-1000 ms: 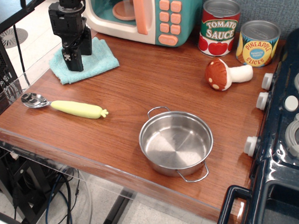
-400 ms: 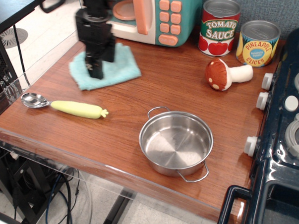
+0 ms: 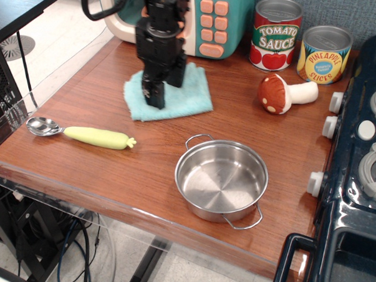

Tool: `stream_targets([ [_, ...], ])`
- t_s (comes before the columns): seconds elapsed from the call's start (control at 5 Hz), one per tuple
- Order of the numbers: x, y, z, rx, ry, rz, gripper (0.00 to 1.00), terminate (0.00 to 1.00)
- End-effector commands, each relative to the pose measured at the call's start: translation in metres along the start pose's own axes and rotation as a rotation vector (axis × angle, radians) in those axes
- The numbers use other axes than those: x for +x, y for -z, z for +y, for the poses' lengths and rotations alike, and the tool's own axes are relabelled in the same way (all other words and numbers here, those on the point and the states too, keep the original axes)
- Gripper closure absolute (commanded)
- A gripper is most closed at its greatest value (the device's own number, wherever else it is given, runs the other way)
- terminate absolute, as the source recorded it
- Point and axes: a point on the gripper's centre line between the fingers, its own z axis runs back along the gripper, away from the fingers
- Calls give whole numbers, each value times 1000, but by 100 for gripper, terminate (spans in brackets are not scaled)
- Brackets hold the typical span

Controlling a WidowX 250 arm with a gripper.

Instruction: PICK UP THE WHITE TOWEL AND PUT NEAR TO THE VESSEL

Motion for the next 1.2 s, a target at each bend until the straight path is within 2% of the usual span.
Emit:
stream_targets([
  [0.0, -29, -7, 33, -4, 88, 50, 0, 0],
  [0.2, -32, -10, 51, -13, 90, 74, 0, 0],
  [0.6, -25, -13, 92, -10, 83, 38, 0, 0],
  [1.0, -9, -7, 133, 37, 33, 16, 0, 0],
])
